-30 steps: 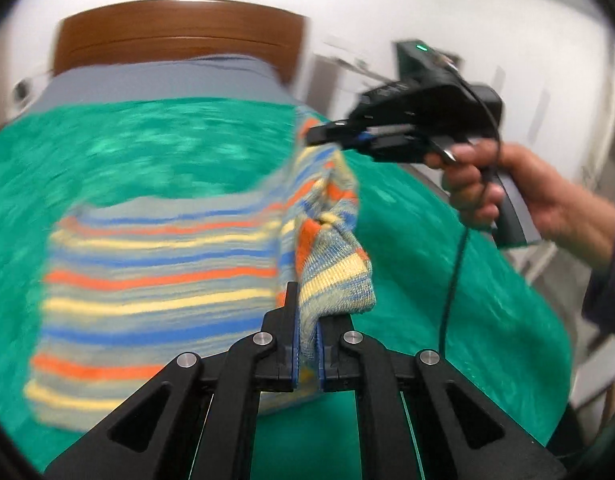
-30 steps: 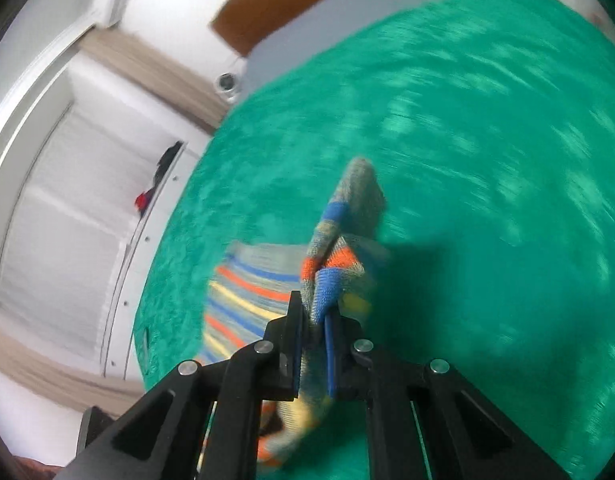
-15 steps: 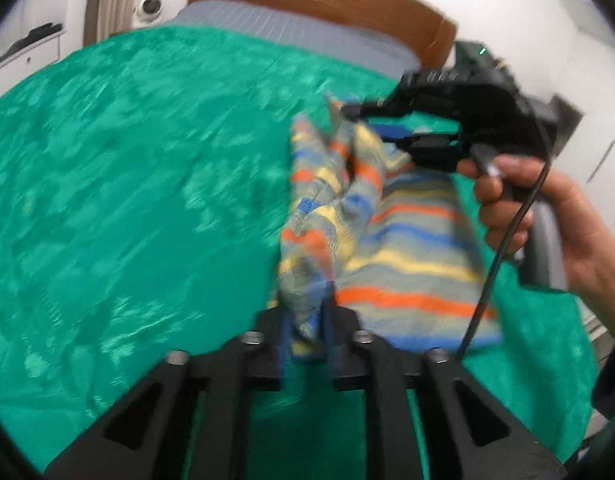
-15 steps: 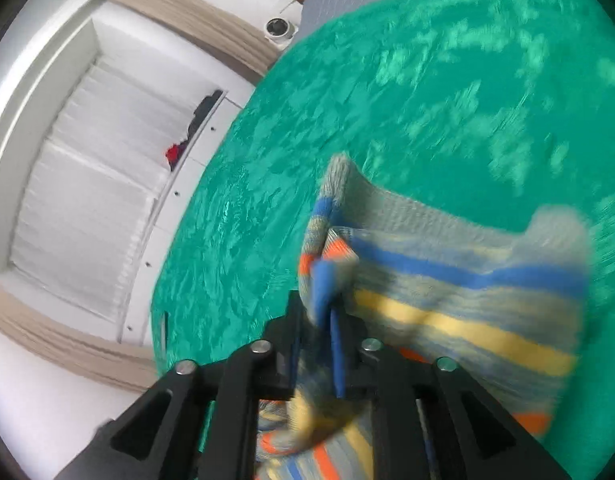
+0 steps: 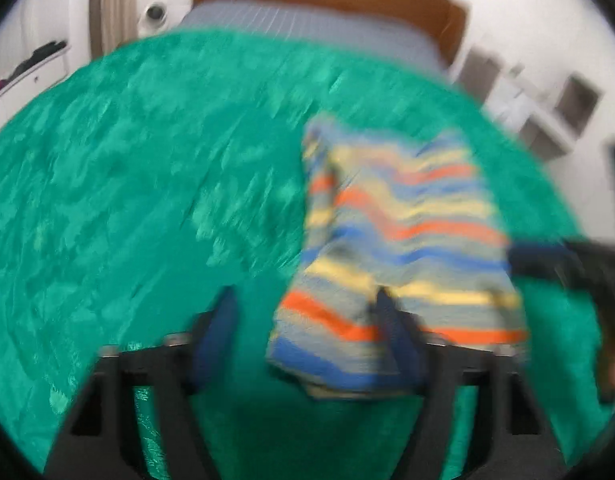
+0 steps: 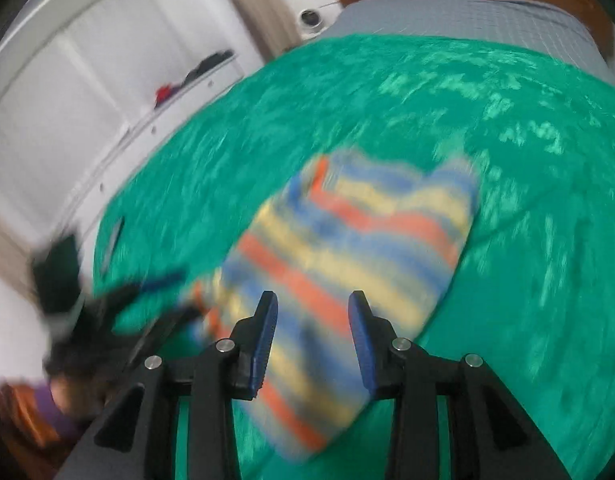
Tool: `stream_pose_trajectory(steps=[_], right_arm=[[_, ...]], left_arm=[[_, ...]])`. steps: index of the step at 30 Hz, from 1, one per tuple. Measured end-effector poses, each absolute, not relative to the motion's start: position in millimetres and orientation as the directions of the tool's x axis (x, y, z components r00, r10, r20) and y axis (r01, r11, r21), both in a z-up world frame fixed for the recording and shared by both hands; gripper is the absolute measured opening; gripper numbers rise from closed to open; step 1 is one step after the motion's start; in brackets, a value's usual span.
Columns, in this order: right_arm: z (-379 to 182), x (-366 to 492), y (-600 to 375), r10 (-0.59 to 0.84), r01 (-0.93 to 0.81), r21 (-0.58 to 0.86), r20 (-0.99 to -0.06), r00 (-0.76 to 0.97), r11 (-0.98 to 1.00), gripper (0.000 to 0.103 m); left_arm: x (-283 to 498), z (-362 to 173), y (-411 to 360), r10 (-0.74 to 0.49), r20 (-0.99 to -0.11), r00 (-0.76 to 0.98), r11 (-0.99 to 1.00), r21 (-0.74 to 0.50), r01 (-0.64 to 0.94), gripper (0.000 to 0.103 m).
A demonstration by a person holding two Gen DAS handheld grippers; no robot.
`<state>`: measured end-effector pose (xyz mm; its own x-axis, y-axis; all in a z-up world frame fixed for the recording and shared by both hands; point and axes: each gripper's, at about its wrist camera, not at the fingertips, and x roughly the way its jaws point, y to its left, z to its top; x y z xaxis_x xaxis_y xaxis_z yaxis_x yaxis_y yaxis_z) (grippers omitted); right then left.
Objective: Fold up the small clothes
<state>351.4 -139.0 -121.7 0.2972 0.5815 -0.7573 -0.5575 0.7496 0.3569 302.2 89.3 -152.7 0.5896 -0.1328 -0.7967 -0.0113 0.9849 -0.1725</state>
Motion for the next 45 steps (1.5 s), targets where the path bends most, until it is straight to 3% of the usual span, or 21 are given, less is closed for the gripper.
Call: stream_pose_trajectory(steps=[3,7,10,12,13,14,17,28,30,33,39,45], right_arm=[[-169,323,-137,0.462,-0.539,0.256,-0.838,0.291,0.803,0.038],[-172,307,-147,0.432,-0.463,0.24,-0.822,0.371,0.853,0.038],[-168,301,-153,0.382,-0.417,0.214,-0.843,0.378,0.883,0.046],[-158,292,-158,0.333,-0.382,0.174,-0.853,0.402,0.908,0.06],[-152,286,-157,0.315,-0.374,0.153,-0.85,0.422,0.915,0.064],[-146,279,-157,0.31,-0.375,0.141,-0.843,0.44,0.916,0.07],[-128,258,-158,0.291,-0.374,0.105,-0.824,0.486,0.922,0.076],[-102,221,-153,0.232,-0.347,0.034,-0.803,0.549,0.937,0.076],[-99,219,-153,0.218,-0.345,0.015,-0.801,0.558,0.939,0.076],[-99,219,-157,0.198,-0.329,-0.002,-0.795,0.573,0.944,0.077],[-117,258,-198,0.285,-0.222,0.195,-0.808,0.515,0.955,0.078],[-130,334,-212,0.491,-0.171,0.471,-0.73,0.474,0.865,0.078]], left_arm=[[292,-158,97,-0.165,-0.807,0.567,0.975,-0.22,-0.029,0.018],[271,-148,92,-0.135,-0.815,0.564,0.987,-0.163,0.001,0.016],[257,-136,93,-0.093,-0.816,0.571,0.992,-0.128,-0.022,0.031],[248,-126,93,-0.061,-0.807,0.587,0.995,-0.099,-0.033,0.059],[243,-121,94,-0.047,-0.798,0.6,0.995,-0.087,-0.038,0.064],[240,-118,94,-0.044,-0.792,0.609,0.996,-0.084,-0.038,0.067],[232,-108,93,-0.041,-0.782,0.622,0.997,-0.074,-0.028,0.068],[211,-86,93,-0.029,-0.758,0.651,0.999,-0.042,-0.005,0.072],[211,-87,96,-0.024,-0.759,0.651,0.999,-0.038,-0.007,0.083],[218,-98,104,-0.05,-0.777,0.628,0.999,-0.05,0.018,0.091],[277,-109,117,-0.184,-0.802,0.569,0.983,-0.147,0.111,0.091],[372,-131,102,-0.329,-0.836,0.44,0.944,-0.274,0.185,0.091]])
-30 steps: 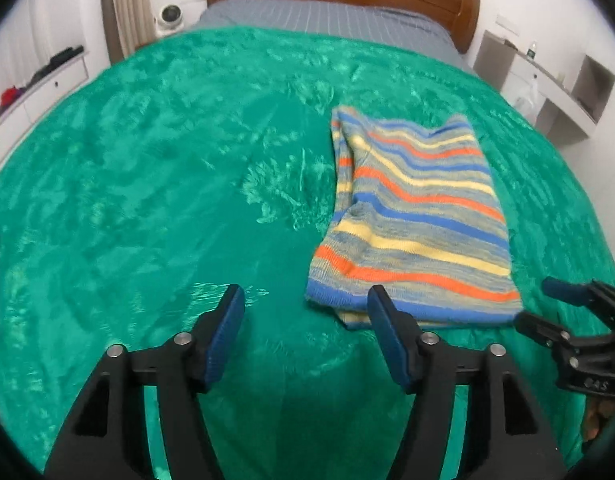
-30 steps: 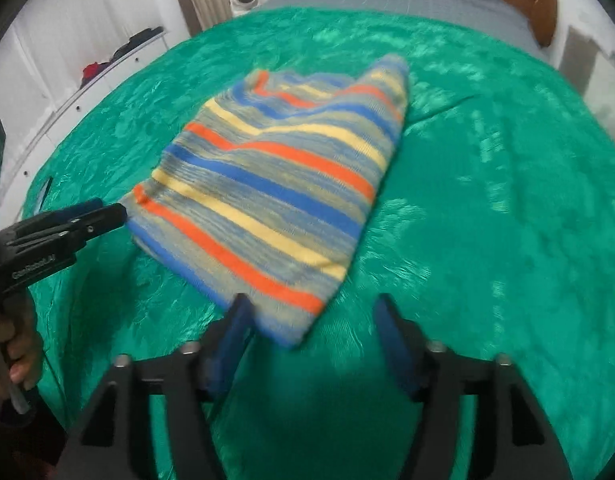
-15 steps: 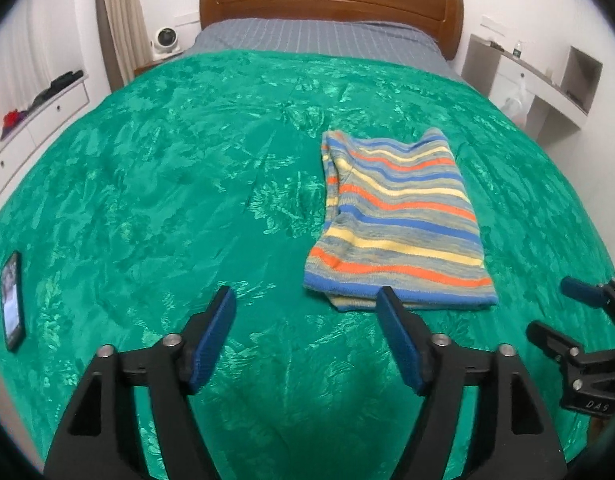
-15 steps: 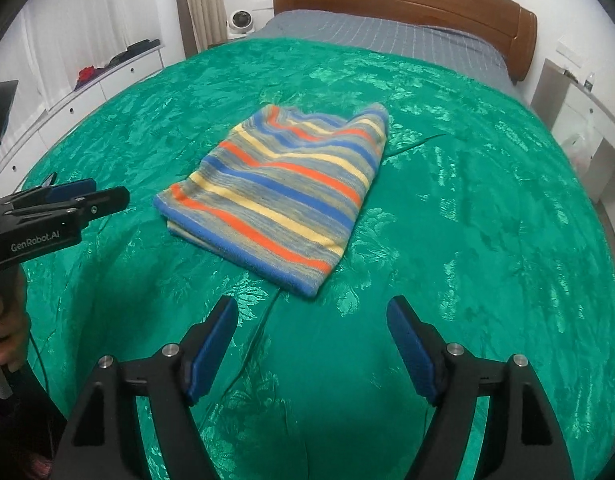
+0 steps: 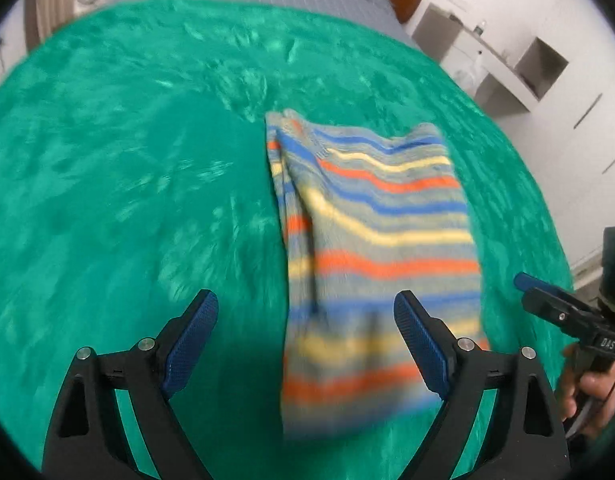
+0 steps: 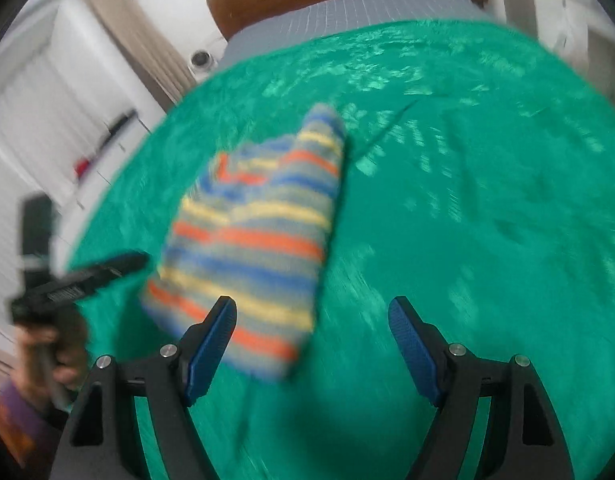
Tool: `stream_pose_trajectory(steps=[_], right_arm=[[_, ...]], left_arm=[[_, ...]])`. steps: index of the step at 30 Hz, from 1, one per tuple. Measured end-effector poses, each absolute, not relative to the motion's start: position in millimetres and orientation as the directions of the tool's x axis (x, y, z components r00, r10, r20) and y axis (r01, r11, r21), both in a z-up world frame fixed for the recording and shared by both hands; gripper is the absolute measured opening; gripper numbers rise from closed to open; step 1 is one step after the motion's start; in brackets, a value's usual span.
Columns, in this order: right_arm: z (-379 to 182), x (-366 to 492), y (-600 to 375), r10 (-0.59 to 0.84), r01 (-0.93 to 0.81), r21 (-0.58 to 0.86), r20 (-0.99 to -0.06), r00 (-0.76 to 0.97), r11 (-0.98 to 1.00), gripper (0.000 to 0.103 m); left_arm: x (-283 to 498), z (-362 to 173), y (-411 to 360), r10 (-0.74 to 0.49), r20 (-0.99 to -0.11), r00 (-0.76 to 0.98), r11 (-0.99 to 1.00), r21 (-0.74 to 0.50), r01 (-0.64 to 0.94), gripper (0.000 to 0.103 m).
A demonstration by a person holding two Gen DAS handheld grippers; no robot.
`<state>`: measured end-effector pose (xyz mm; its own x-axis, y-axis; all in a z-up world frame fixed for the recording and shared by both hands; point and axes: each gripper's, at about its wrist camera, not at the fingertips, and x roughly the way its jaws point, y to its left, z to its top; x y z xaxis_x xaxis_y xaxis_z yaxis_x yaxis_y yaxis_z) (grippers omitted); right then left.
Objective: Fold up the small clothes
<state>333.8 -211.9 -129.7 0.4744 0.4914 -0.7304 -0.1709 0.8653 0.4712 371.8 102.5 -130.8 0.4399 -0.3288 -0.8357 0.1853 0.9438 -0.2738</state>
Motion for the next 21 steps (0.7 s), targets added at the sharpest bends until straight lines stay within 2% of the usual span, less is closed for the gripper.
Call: stream_pose_trajectory(steps=[2,5,7,8,9,10,12,14,16,21], right_arm=[[-143,367,-206,0.551,-0.169,0.538,-0.705,0.447,0.826,0.078],[-171,410,-199,0.628,-0.131,0.633,-0.677,0.383,0.763,0.078],[-185,426,-200,0.663,-0.085,0.691,-0.64,0.389,0.718,0.07],[-187,431,-197,0.68,-0.082,0.711,-0.622,0.388,0.698,0.052],[-188,435,-188,0.691,-0.094,0.714,-0.624,0.366,0.694,0.032],[-184,436,-173,0.654,-0.127,0.659,-0.669,0.353,0.742,0.03],[-169,428,-144,0.516,-0.225,0.464,-0.762,0.391,0.857,0.027],[-149,409,-110,0.355,-0.322,0.216,-0.805,0.475,0.922,0.025],[-132,396,-95,0.322,-0.348,0.144,-0.781,0.534,0.926,0.024],[-85,370,-95,0.432,-0.377,0.241,-0.683,0.589,0.894,0.024]], left_arm=[[396,-143,99,-0.29,-0.855,0.43,0.957,-0.247,0.154,0.091],[416,-153,96,-0.318,-0.852,0.416,0.948,-0.279,0.155,0.095],[423,-158,93,-0.331,-0.853,0.404,0.943,-0.294,0.154,0.097],[425,-161,91,-0.334,-0.855,0.396,0.943,-0.296,0.155,0.097],[423,-163,86,-0.332,-0.854,0.399,0.943,-0.288,0.167,0.092],[420,-164,80,-0.321,-0.857,0.404,0.946,-0.266,0.186,0.081],[413,-163,66,-0.324,-0.854,0.407,0.94,-0.241,0.242,0.025],[400,-154,53,-0.285,-0.849,0.445,0.95,-0.188,0.25,0.016],[390,-146,52,-0.277,-0.838,0.47,0.954,-0.183,0.235,0.013],[354,-99,74,-0.306,-0.774,0.555,0.951,-0.226,0.209,0.013]])
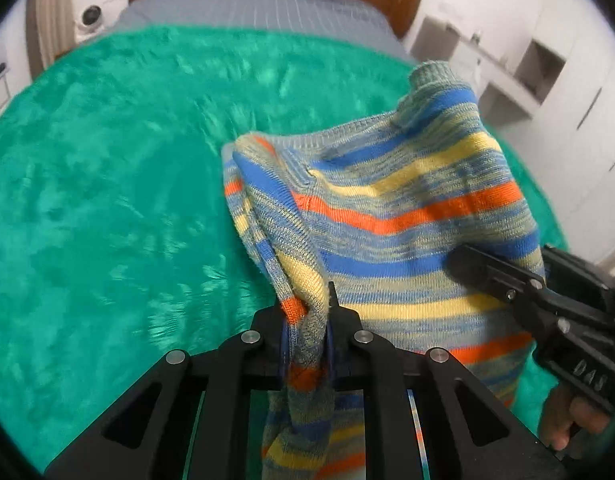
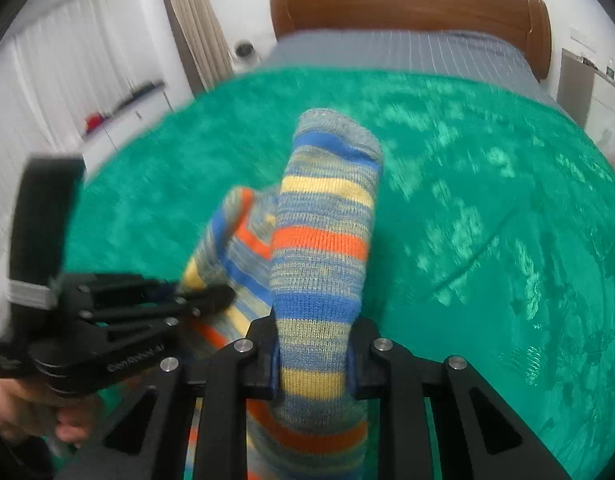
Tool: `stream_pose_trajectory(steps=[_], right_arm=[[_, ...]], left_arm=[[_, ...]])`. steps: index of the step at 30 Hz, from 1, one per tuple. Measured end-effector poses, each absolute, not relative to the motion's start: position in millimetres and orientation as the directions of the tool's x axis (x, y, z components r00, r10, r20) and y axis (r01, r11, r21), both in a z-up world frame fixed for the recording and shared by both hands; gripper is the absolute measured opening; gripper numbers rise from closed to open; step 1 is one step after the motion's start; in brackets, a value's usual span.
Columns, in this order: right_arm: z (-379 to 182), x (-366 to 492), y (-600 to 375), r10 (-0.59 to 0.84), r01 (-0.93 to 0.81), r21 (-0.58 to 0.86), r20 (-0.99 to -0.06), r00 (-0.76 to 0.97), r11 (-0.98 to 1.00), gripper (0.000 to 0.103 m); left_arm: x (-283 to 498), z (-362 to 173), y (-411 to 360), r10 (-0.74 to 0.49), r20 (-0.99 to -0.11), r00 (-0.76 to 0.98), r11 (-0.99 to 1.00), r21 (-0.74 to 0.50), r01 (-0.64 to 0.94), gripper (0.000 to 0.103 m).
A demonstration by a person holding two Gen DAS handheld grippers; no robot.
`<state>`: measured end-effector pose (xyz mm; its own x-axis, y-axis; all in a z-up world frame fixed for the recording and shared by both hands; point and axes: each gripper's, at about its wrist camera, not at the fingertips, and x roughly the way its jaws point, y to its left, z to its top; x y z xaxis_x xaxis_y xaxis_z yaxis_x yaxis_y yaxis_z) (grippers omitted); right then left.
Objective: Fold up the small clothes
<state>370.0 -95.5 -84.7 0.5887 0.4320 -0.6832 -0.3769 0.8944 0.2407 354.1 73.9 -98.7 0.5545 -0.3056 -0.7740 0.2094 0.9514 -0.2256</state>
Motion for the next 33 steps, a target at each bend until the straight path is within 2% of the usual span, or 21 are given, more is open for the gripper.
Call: stream_pose_trajectory(steps=[5,7,8,9,10,11,12,14,16,18,21,22,24,26,29,33], right_arm=[[-42,360,-101,0.556,-0.401,0.385,-0.589,0.586,0.831,0.024],[-43,372,-106,0.572,-0.377,0.431,-0.587,0.572,0.82,0.025],[-50,378,-109,0.561,-0.355,0.435,-0.607,0.564,0.827,0.029],[-60,384,-114,0.532,-0.331,0.417,-0.64,0.555,0.846,0.047],[-69,386,-120,0.485,-0.301,0.381,-0.676,0.555,0.874,0.061],[-82,385,-129,0.394,-0.248,0.307,-0.728,0.561,0.919,0.087],[-89,378,-138,0.339,-0.219,0.26,-0.749,0.569,0.94,0.092],[-98,362,-153,0.294,-0.206,0.213,-0.758,0.582,0.955,0.092],[-98,335,-165,0.221,-0.196,0.124,-0.754,0.619,0.973,0.092],[-91,311,-170,0.171,-0.199,0.049,-0.732,0.66,0.979,0.092],[-62,266,-173,0.125,-0.179,-0.022,-0.635,0.762,0.984,0.092],[-44,244,-172,0.111,-0.164,-0.043,-0.566,0.817,0.986,0.093],[-20,217,-169,0.08,-0.124,-0.063,-0.475,0.877,0.99,0.103],[-6,204,-162,0.114,-0.153,-0.047,-0.463,0.879,0.987,0.103],[-4,187,-150,0.204,-0.253,-0.019,-0.536,0.819,0.967,0.103],[2,155,-150,0.232,-0.259,0.009,-0.472,0.85,0.966,0.103]], left_arm=[[328,-40,92,-0.31,-0.724,0.616,0.95,-0.21,0.231,0.014],[331,-46,94,-0.308,-0.746,0.59,0.95,-0.21,0.231,0.026],[335,-59,93,-0.274,-0.771,0.575,0.96,-0.183,0.212,0.046],[339,-67,92,-0.244,-0.782,0.574,0.968,-0.159,0.195,0.07],[336,-83,92,-0.17,-0.798,0.578,0.983,-0.097,0.155,0.075],[330,-93,94,-0.118,-0.805,0.581,0.99,-0.051,0.13,0.075],[323,-99,96,-0.09,-0.808,0.583,0.993,-0.024,0.119,0.075],[293,-108,101,-0.043,-0.792,0.609,0.995,0.023,0.1,0.076],[267,-106,106,0.023,-0.759,0.65,0.994,0.086,0.064,0.082],[239,-94,106,0.085,-0.701,0.708,0.989,0.145,0.024,0.096],[219,-70,109,0.122,-0.602,0.789,0.983,0.185,-0.01,0.102],[209,-56,108,0.12,-0.569,0.814,0.984,0.178,-0.021,0.103],[192,-34,108,0.11,-0.534,0.838,0.988,0.15,-0.035,0.103],[178,-20,109,0.093,-0.522,0.848,0.992,0.12,-0.036,0.103],[160,-9,109,0.074,-0.547,0.834,0.996,0.084,-0.034,0.103],[136,-17,111,0.062,-0.584,0.81,0.998,0.046,-0.044,0.103]])
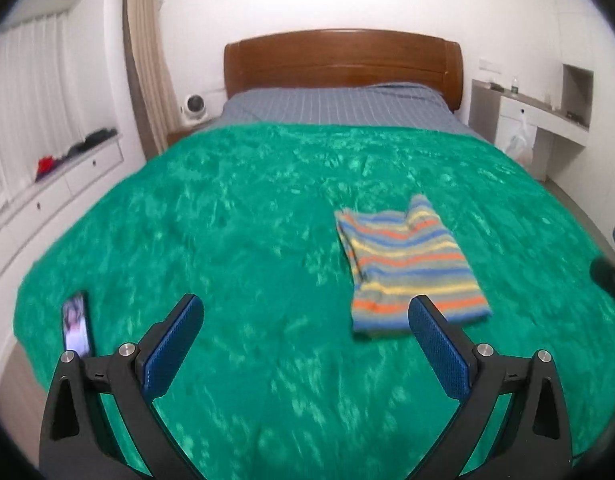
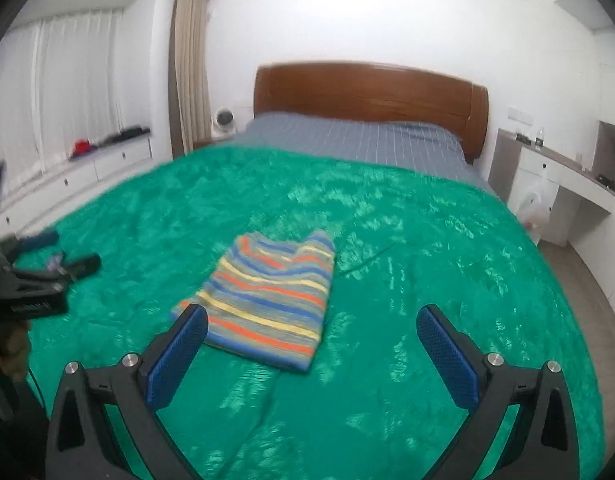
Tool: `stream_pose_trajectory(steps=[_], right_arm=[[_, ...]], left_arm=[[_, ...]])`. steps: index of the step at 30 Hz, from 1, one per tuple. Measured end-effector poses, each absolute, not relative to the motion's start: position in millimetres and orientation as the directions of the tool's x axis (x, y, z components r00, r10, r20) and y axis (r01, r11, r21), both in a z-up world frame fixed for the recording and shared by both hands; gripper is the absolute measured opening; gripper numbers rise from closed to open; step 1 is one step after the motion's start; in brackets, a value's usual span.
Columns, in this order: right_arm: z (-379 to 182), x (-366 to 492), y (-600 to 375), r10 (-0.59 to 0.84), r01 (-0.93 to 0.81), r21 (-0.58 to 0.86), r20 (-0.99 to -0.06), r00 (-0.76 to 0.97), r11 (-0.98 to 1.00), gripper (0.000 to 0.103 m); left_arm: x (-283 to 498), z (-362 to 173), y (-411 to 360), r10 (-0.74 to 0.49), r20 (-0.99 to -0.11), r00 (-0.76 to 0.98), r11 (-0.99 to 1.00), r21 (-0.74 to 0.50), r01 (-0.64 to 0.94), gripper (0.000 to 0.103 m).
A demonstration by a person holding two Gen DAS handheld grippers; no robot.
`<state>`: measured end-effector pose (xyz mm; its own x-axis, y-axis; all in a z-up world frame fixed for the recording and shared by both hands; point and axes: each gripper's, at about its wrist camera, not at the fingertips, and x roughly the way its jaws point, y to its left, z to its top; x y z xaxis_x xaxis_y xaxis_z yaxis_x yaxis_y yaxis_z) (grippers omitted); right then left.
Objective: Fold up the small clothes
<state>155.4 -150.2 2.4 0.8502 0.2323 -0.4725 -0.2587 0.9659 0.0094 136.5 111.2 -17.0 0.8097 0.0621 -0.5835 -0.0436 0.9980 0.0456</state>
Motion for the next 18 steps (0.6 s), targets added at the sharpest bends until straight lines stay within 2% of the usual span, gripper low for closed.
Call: stream_pose_trajectory(steps=[1,6,8,12,15,18], right_arm=[[4,147,-149,0.223,-0.249,0.006,-0.461,0.859,0.969,0.103],[-13,132,-146,0.217,-0.225,0.057,-0.569,0.793,0.973,0.103],[-16,130,-142,0.182,-0.217,0.013,-0.589,0.787,0.976,0.103],[5,128,-138,0.164,-0.209,-0.005,-0.598,0.785,0.978,0.103],[25,128,-136,0.197,-0.229,0.019,-0.589,0.784,0.973,0.103],[36,126,-126,0.204,-0.253,0.001,-0.59,0.781,0.968,0.103]], left_arm=[[132,-21,111,0.062,-0.596,0.8,0.998,0.043,-0.045,0.103],[115,-29,100,0.123,-0.608,0.784,0.992,0.106,-0.074,0.103],[108,-23,94,0.13,-0.603,0.787,0.989,0.137,-0.059,0.103],[99,-1,87,0.118,-0.587,0.801,0.989,0.146,-0.038,0.103],[99,15,84,0.064,-0.595,0.801,0.995,0.1,-0.005,0.103],[99,19,80,0.067,-0.613,0.787,0.996,0.088,-0.016,0.103]])
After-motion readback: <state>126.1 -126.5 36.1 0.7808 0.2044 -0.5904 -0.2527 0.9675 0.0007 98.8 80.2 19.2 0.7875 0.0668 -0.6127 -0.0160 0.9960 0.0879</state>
